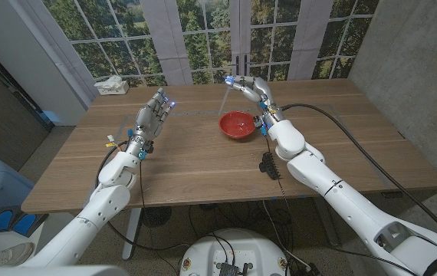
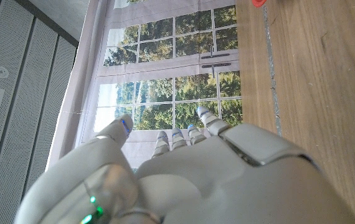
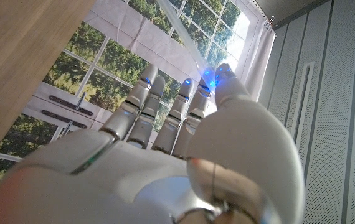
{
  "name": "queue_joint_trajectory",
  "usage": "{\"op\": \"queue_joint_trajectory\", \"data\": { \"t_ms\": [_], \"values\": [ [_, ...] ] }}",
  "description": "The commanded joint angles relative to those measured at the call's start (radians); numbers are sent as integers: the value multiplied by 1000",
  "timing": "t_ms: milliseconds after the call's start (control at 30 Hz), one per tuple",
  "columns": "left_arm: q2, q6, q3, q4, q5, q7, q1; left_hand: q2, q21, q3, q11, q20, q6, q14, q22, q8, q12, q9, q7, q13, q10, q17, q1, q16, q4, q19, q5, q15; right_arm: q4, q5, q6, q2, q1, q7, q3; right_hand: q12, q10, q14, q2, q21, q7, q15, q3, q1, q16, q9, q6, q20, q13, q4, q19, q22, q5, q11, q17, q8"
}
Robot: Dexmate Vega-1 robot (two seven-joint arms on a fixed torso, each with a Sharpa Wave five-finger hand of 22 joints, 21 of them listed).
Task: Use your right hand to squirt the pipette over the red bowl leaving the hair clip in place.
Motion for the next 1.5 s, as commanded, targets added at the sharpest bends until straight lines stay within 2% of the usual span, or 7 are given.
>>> {"op": "queue_joint_trajectory", "data": {
  "t_ms": [33, 633, 1500],
  "values": [
    [-3, -1, -6, -19, 5, 20, 24, 0, 5, 1, 2, -19, 1, -10, 2, 8, 5, 1, -3, 1, -6, 1, -9, 2, -1, 8, 6, -50, 36, 14, -20, 11, 28, -16, 9, 1, 9, 11, 1, 6, 1, -170, 5, 2, -3, 5, 9, 0, 1, -1, -4, -1, -4, 0, 5, 1],
    [18, 4, -12, -64, 12, 35, 55, 0, 8, 5, 4, -15, 6, -11, 2, 11, 9, 1, -1, 1, -7, -3, -8, 2, -19, 16, 6, -49, 75, 23, -22, 27, 50, -49, 17, 1, 11, 13, 3, 8, 1, -170, 3, 1, -1, 6, 8, 1, 3, 1, -6, -1, -4, 4, 9, -1],
    [21, 7, -13, -61, 7, 25, 56, 1, 10, 11, 2, -14, 14, -14, 2, 13, 12, 2, -2, 1, -8, -5, -10, 3, -42, 18, 6, -49, 121, 23, -77, 37, 87, -96, 22, -1, 12, 11, 4, 13, 3, -170, 5, 6, -5, 6, 8, 1, 5, -1, -7, -1, -4, 0, 9, -3]
  ]
}}
